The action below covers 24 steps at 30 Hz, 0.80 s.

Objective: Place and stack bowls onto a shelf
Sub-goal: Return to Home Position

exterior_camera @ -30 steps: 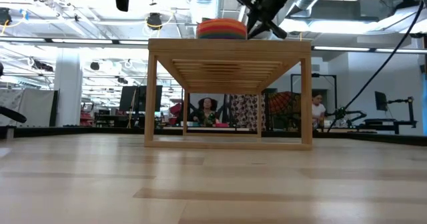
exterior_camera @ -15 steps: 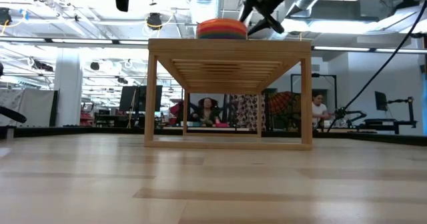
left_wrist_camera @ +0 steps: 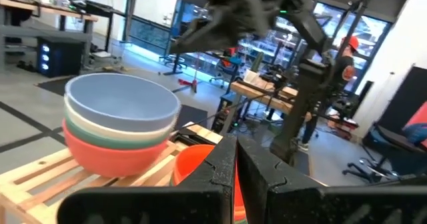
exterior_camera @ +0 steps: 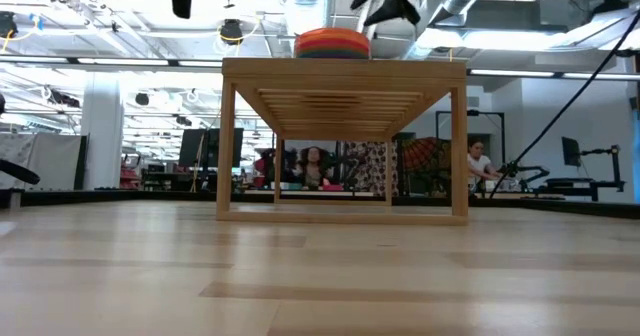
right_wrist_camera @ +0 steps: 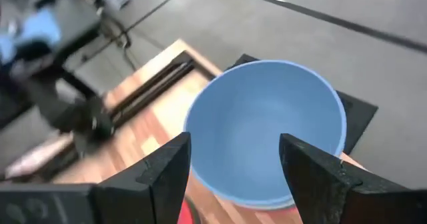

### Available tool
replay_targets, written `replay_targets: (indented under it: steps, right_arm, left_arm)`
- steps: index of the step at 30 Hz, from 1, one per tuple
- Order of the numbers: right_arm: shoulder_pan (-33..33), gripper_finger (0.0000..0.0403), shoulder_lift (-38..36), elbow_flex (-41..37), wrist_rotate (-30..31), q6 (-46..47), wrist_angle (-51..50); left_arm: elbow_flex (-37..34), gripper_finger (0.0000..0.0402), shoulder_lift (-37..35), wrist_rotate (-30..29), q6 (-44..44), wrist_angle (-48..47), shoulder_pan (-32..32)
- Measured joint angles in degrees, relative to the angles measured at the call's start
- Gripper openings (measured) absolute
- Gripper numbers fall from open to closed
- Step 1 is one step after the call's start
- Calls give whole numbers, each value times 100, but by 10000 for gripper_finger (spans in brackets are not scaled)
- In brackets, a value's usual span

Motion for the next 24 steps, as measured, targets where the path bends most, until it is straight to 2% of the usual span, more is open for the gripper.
replay_targets:
  steps: [5,10,12,18,20,24]
  right_arm:
    - [178,242,-245,-36,3,-932,-500]
    - [52,185,-919,-1005,2,-1144,-344]
    - [3,150,-1290,-1620,0,-1117,135]
    - [-11,27,-2130,-3254,-166,-660,2505]
    - [61,16,-2126,-3582,-165,-527,3157]
    - [77,33,-1800,-3803,-151,-342,3686]
  left_arm:
    - [0,0,0,-141,67,0,2]
    - [0,0,0,-139,78,0,0]
    - [0,0,0,-141,82,-1,2]
    - [0,0,1,-302,338,0,2]
    - [0,0,0,-374,375,0,2]
    - [0,0,1,-403,503,0,4]
